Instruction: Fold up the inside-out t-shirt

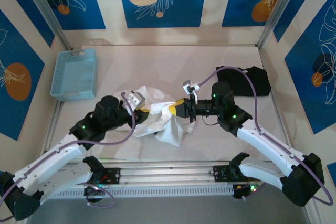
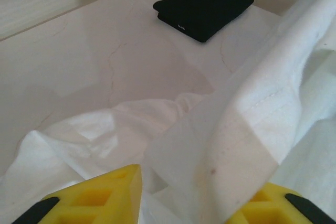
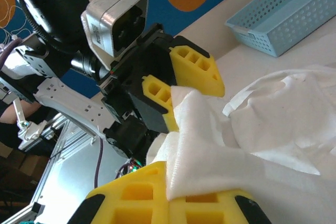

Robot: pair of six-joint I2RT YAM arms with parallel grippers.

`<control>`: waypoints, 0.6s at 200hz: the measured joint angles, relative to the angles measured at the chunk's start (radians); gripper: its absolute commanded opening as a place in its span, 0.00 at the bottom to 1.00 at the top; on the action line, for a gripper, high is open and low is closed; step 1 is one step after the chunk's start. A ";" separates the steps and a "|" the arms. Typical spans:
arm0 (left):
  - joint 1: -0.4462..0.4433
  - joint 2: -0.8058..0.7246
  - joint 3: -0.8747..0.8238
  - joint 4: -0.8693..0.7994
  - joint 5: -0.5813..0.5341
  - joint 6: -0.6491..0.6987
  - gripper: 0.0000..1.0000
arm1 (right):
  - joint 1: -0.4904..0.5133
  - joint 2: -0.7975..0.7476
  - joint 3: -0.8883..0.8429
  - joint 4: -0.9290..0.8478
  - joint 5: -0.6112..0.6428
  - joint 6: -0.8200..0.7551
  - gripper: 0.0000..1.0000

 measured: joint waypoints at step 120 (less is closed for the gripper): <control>0.001 -0.237 -0.206 0.051 0.133 -0.133 0.63 | -0.030 0.060 0.000 0.025 0.045 0.112 0.00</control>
